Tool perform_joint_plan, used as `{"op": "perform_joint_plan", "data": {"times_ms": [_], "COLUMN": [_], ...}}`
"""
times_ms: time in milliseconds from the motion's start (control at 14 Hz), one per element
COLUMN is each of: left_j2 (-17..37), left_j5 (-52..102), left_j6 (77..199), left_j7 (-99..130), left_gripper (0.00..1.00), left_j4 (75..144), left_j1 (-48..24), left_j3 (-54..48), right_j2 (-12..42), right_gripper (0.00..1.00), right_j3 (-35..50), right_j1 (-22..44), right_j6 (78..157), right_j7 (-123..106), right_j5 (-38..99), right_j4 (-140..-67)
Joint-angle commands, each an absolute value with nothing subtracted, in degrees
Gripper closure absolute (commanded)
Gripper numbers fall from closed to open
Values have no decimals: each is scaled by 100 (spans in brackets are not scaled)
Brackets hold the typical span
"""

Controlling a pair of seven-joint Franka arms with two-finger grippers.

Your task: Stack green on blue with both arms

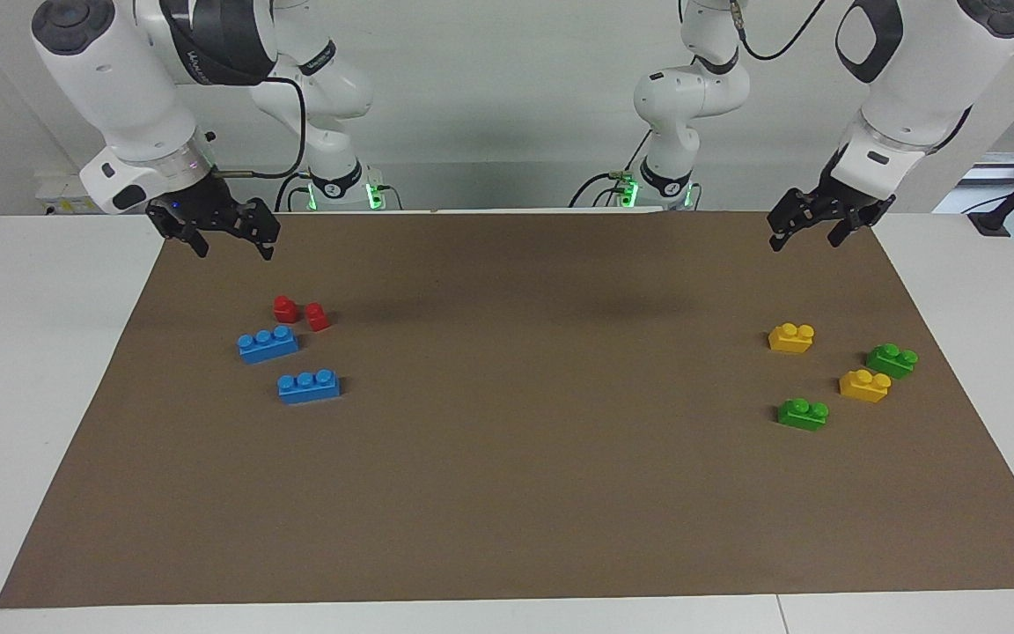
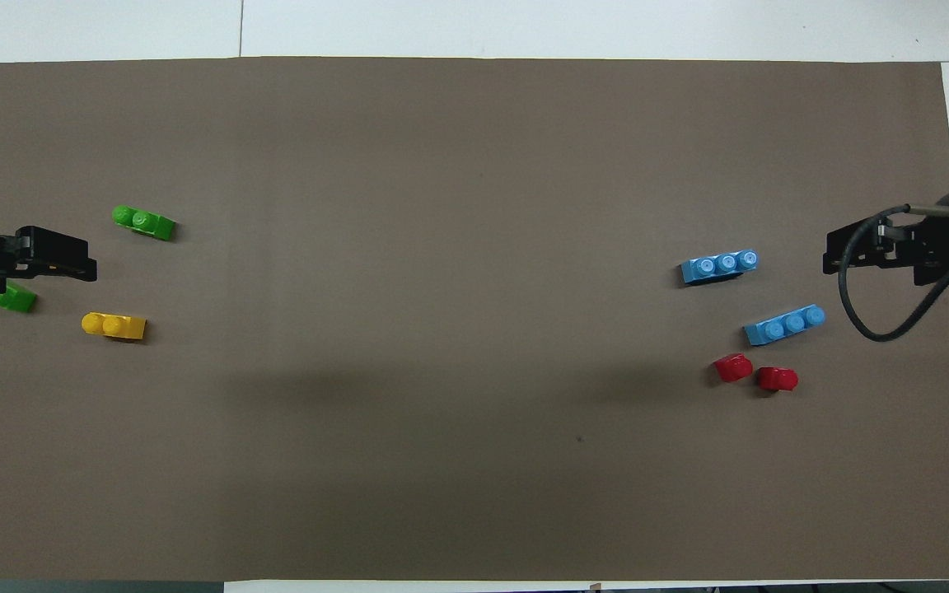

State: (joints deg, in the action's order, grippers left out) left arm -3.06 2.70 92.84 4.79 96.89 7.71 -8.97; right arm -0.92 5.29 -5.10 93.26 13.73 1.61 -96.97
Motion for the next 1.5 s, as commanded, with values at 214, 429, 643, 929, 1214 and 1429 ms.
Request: {"op": "perform_joint_plan", "data": {"times_ms": [214, 429, 643, 929, 1214, 1429], "left_j2": [-194, 323, 886, 1563, 2221, 2504], "left_j5": [369, 369, 299, 211, 19, -316], "left_j6": [10264, 10852, 11354, 12066, 12383, 12647], "left_j7": [1807, 3246, 4330, 5508, 6107, 6170], "left_gripper": [0, 0, 0, 0, 0, 0], "left_j4": [10081, 10046, 9993, 9836, 9564, 9519], "left_j1": [1151, 1151, 1151, 1169, 1151, 1160], "left_j3": [-879, -879, -870, -861, -844, -835], "right_j2": [306, 719, 1141, 1651, 2170, 2337], "right_gripper": [1, 2, 2, 2, 2, 1], "right_j3": [545, 527, 519, 510, 510, 510], "right_j1": [-632, -834, -1063, -1273, -1336, -1345], "right_j6": [10151, 10221, 10652, 10889, 11100, 11101], "right_j7": [4251, 5016, 5730, 5748, 5634, 5529], "right_j5": [877, 1448, 1915, 2573, 2760, 2760], "right_j4": [-9870, -9861, -9870, -9870, -9905, -9932]}}
